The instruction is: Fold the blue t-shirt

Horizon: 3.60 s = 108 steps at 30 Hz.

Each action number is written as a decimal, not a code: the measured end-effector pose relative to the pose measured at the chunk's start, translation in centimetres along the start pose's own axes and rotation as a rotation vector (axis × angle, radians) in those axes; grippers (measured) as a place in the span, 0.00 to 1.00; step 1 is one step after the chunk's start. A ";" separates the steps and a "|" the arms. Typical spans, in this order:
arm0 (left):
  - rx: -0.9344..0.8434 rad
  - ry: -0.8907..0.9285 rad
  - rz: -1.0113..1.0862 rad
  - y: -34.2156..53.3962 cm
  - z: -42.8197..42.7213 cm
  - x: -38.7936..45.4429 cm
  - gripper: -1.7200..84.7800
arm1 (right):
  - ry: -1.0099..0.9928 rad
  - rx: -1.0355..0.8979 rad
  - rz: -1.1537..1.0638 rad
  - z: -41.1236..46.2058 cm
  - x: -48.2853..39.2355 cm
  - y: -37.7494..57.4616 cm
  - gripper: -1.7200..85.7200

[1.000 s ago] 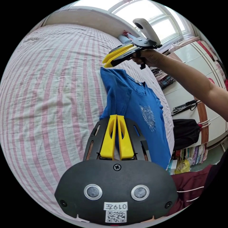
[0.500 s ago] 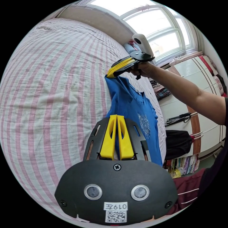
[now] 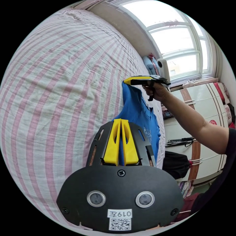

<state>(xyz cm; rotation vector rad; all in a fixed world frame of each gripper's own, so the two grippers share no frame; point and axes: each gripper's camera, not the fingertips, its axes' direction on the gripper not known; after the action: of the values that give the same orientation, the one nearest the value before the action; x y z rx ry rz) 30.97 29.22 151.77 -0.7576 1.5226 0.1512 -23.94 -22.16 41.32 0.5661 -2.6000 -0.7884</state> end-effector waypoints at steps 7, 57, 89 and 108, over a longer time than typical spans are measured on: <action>0.020 0.039 0.106 0.0 -0.7 1.7 0.03 | 0.031 0.181 0.013 -5.2 -4.0 2.9 0.05; -0.349 0.057 0.411 -7.2 5.2 11.9 0.10 | -0.119 0.732 0.592 -15.3 -52.9 43.2 0.12; -0.541 0.080 0.654 -3.3 28.6 54.9 0.07 | 0.120 1.033 1.360 -28.1 -58.4 89.6 0.09; -0.875 0.067 1.064 -13.4 60.3 83.9 0.11 | -0.131 1.453 1.646 -25.3 -56.8 101.5 0.10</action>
<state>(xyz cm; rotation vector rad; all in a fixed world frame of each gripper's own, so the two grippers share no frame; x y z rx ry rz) 96.07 20.47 70.91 -0.5147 1.7777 1.6704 8.70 70.95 107.94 -1.2722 -2.1437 1.5540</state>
